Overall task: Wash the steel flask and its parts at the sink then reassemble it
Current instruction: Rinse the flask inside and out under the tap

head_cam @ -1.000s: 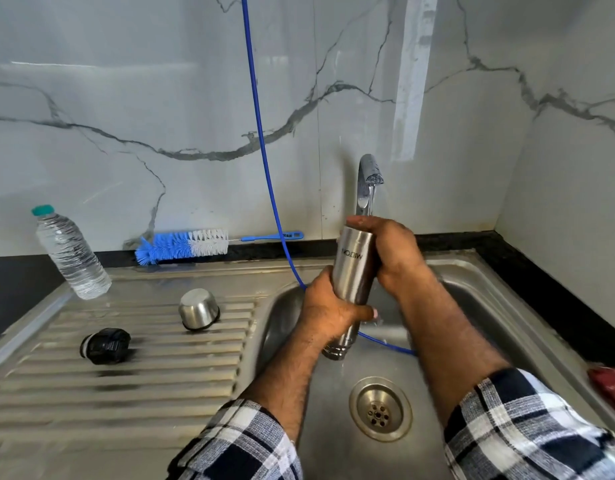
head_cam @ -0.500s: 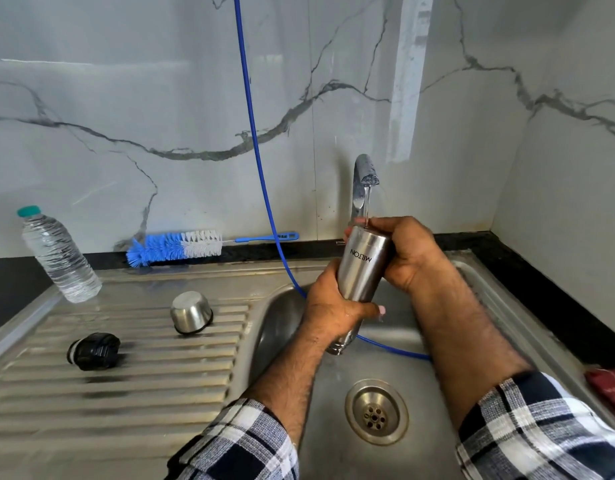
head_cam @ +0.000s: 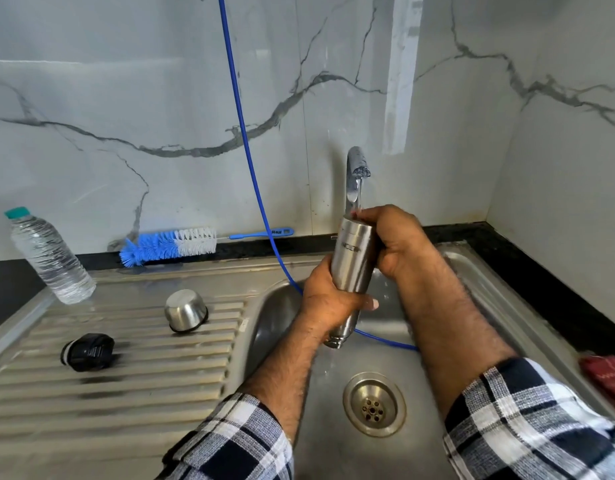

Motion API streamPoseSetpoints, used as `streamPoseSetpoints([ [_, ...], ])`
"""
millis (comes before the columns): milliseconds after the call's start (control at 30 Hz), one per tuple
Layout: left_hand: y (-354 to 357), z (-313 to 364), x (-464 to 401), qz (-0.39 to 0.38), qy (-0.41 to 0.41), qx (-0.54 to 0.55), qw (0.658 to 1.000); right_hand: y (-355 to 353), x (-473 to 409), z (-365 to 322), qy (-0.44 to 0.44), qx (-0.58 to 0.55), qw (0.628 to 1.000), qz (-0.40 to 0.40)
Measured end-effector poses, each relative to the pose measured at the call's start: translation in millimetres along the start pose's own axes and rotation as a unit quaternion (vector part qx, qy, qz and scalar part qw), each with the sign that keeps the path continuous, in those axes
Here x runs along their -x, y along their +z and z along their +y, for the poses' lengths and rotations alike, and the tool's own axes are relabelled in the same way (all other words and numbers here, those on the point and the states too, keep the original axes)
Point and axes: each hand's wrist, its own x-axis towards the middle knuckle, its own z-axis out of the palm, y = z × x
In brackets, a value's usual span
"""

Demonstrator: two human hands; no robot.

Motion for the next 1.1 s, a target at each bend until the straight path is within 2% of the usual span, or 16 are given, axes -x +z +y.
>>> streamPoseSetpoints([
  [167, -8.1, -6.2, -1.6, 0.01, -0.058, 0.07, 0.996, 0.3, 6.7, 6.6, 0.027, -0.104, 0.985, -0.133],
  [267, -9.4, -6.4, -3.3, 0.002, -0.057, 0.041, 0.998, -3.2, 6.6, 9.9, 0.014, -0.071, 0.983, -0.171],
  [433, -5.4, -2.0, -1.7, -0.009, -0.006, -0.059, 0.998, -8.4, 0.5, 5.3, 0.025, 0.001, 0.995, -0.101],
  [600, -4.2, -1.6, -1.0, -0.012, 0.011, -0.069, 0.998, -9.7, -6.7, 2.6, 0.041, -0.028, 0.998, -0.028],
  [700, -9.4, -4.7, -1.8, 0.015, -0.002, -0.026, 1.0, -3.3, -3.0, 4.8, 0.038, -0.058, 0.997, -0.042],
  [833, -11.7, -7.2, -2.6, 0.028, -0.039, 0.035, 0.998, 1.0, 10.1, 4.5, 0.027, -0.102, 0.988, -0.11],
  [900, -10.2, -6.3, -2.8, 0.027, -0.046, 0.034, 0.998, 3.0, 14.6, 4.2, 0.018, -0.083, 0.987, -0.133],
  [1000, -8.5, -4.3, -3.5, 0.016, -0.016, -0.028, 0.999, 2.9, 13.3, 2.0, 0.001, -0.015, 0.996, -0.093],
  [1100, -7.7, -1.7, -2.2, 0.008, 0.001, -0.051, 0.999, 4.5, 11.1, 2.0, -0.003, -0.001, 1.0, -0.02],
])
